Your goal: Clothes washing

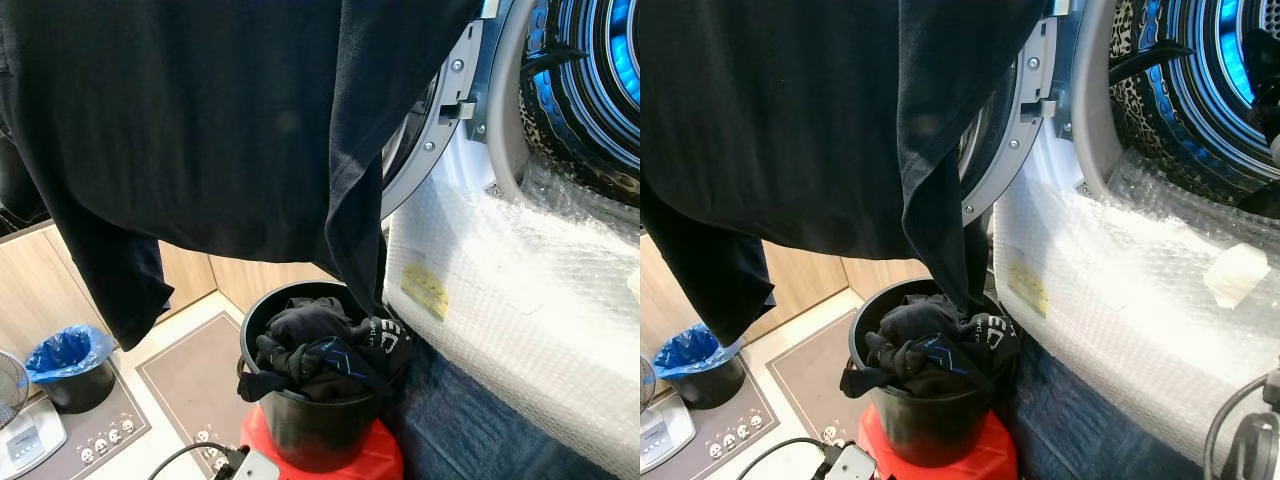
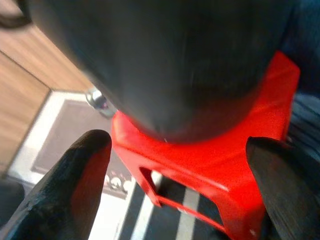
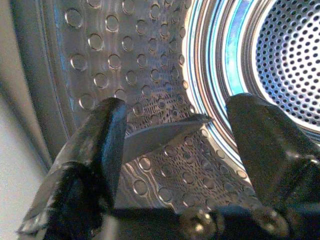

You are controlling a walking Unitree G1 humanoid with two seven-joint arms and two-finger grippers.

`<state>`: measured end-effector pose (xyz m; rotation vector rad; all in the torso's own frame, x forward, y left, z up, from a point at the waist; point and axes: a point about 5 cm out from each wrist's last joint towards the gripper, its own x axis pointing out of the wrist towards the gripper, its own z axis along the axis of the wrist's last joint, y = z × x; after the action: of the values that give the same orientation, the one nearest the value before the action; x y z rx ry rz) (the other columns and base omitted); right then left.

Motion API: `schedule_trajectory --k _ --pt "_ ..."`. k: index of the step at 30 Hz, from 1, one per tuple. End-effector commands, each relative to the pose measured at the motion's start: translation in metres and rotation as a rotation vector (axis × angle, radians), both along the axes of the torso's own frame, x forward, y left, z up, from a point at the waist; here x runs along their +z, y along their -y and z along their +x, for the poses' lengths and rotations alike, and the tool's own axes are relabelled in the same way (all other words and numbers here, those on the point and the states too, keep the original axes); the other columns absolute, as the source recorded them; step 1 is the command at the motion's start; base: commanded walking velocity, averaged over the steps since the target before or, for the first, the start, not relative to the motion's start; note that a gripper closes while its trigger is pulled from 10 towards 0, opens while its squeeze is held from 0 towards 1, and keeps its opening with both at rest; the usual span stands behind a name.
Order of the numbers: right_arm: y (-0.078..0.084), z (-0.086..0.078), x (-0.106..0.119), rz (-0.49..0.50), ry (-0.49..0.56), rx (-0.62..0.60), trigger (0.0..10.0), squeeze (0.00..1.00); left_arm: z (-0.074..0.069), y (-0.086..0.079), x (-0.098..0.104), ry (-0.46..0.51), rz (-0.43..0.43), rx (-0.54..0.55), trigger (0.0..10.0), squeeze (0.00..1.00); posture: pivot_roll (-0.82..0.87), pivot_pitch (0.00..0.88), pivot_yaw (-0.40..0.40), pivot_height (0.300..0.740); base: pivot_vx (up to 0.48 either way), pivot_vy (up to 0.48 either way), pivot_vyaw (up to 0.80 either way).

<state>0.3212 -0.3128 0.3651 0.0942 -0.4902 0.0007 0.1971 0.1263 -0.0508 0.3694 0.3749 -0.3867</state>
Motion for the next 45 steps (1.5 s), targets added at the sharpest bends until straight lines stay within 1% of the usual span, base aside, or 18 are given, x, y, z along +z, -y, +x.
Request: schedule_trajectory --k 1,4,9,11,12,15,17,18,19,24,25,28,30,34,35,38,43,45 --pt "-0.002 -0.004 0.000 -0.004 0.014 0.014 10.0 0.00 -0.003 0.001 0.005 0.064 0.013 -0.046 10.0 0.00 -0.11 0.000 0.038 0.740 0.000 0.000 0.00" --pt "-0.002 -0.005 -0.005 -0.013 0.000 0.028 10.0 0.00 -0.004 0.002 0.008 0.106 0.010 -0.073 10.0 0.00 -0.11 0.000 0.037 0.740 0.000 0.000 0.00" --pt "-0.010 -0.006 -0.011 -0.103 -0.018 0.082 10.0 0.00 -0.009 0.002 0.020 0.170 -0.070 -0.123 10.0 0.00 -0.11 0.000 0.034 0.740 0.000 0.000 0.00" --pt "-0.013 -0.007 -0.017 -0.150 -0.040 0.107 10.0 0.00 -0.011 0.002 0.026 0.214 -0.069 -0.130 10.0 0.00 -0.11 0.000 0.033 0.740 0.000 0.000 0.00" --pt "-0.014 -0.008 -0.021 -0.183 -0.054 0.117 10.0 0.00 -0.012 0.003 0.034 0.260 -0.077 -0.121 10.0 0.00 -0.11 0.000 0.032 0.740 0.000 0.000 0.00" --pt "-0.016 -0.008 -0.025 -0.203 -0.060 0.130 10.0 0.00 -0.011 0.004 0.047 0.342 -0.104 -0.090 10.0 0.00 -0.11 0.000 0.031 0.740 0.000 0.000 0.00" --pt "-0.015 -0.008 -0.028 -0.202 -0.071 0.130 10.0 0.00 -0.011 0.002 0.055 0.394 -0.102 -0.059 10.0 0.00 -0.10 0.000 0.029 0.740 0.000 0.000 0.00" --pt "-0.014 -0.007 -0.030 -0.200 -0.073 0.128 10.0 0.00 -0.011 0.000 0.061 0.452 -0.070 -0.050 10.0 0.00 -0.10 0.000 0.026 0.740 0.000 0.000 0.00" --pt "-0.013 -0.006 -0.031 -0.203 -0.076 0.122 10.0 0.00 -0.011 -0.002 0.064 0.480 -0.055 -0.052 10.0 0.00 -0.10 0.000 0.025 0.740 0.000 0.000 0.00" --pt "-0.007 -0.005 -0.033 -0.196 -0.072 0.109 10.0 0.00 -0.015 -0.008 0.075 0.548 -0.035 -0.050 10.0 0.00 -0.09 0.000 0.017 0.740 0.000 0.000 0.00" --pt "-0.005 -0.006 -0.034 -0.196 -0.071 0.101 10.0 0.00 -0.016 -0.010 0.079 0.569 -0.012 -0.055 10.0 0.00 -0.09 0.000 0.015 0.740 0.000 0.000 0.00" --pt "-0.003 -0.006 -0.034 -0.197 -0.070 0.096 10.0 0.00 -0.017 -0.010 0.082 0.582 0.004 -0.059 10.0 0.00 -0.09 0.000 0.015 0.740 0.000 0.000 0.00" --pt "-0.002 -0.007 -0.035 -0.197 -0.060 0.106 10.0 0.00 -0.020 -0.014 0.084 0.587 -0.002 -0.020 10.0 0.00 -0.09 0.000 0.012 0.740 0.000 0.000 0.00" --pt "-0.004 -0.015 -0.035 -0.208 -0.004 0.171 10.0 0.00 -0.024 -0.017 0.083 0.591 -0.001 0.037 10.0 0.00 -0.08 0.000 0.006 0.740 0.000 0.000 0.00" --pt "-0.005 -0.022 -0.034 -0.202 0.037 0.223 10.0 0.00 -0.025 -0.018 0.082 0.582 -0.009 0.056 10.0 0.00 -0.08 0.000 0.001 0.740 0.000 0.000 0.00" --pt "-0.005 -0.026 -0.033 -0.201 0.054 0.244 10.0 0.00 -0.025 -0.018 0.081 0.580 -0.005 0.060 10.0 0.00 -0.08 0.000 0.001 0.740 0.000 0.000 0.00" --pt "-0.010 -0.041 -0.030 -0.147 0.118 0.370 10.0 0.00 -0.026 -0.017 0.081 0.577 0.007 0.074 10.0 0.00 -0.08 0.000 -0.004 0.740 0.000 0.000 0.00" --pt "-0.010 -0.043 -0.030 -0.141 0.124 0.387 10.0 0.00 -0.026 -0.017 0.080 0.576 0.007 0.075 10.0 0.00 -0.08 0.000 -0.004 0.740 0.000 0.000 0.00"
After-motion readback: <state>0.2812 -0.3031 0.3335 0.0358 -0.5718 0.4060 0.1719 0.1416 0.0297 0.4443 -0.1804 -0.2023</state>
